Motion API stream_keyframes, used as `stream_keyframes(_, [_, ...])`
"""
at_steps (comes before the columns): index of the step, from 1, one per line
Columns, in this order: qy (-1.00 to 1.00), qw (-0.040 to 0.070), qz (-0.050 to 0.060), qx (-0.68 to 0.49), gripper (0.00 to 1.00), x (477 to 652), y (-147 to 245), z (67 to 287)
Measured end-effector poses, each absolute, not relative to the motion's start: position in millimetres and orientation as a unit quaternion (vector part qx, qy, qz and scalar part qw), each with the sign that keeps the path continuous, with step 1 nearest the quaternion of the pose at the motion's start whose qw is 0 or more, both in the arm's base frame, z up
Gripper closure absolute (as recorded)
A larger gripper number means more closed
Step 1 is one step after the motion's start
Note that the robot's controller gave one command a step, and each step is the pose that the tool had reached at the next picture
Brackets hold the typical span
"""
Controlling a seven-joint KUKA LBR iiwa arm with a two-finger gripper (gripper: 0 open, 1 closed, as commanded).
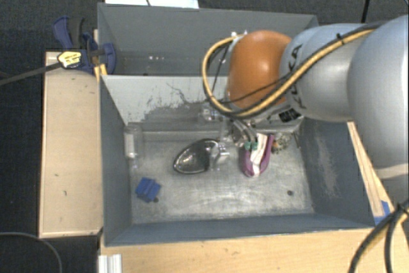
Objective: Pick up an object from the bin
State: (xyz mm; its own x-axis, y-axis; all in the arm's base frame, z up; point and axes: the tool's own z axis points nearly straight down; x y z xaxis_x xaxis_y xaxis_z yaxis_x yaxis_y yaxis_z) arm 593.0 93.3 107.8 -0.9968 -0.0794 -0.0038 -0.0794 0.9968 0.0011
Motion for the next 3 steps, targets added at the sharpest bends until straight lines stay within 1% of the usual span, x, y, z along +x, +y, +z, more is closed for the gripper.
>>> stream_keyframes(1, [0.999, 0.002, 0.001, -0.038, 1.00, 591.4, 92, 112])
stream_keyframes(2, [0.997, 0.002, 0.000, -0.080, 1.00, 542.3, 78, 98])
stream_keyframes(3, [0.968, 0.004, 0.000, -0.252, 1.00, 500.2, 95, 244])
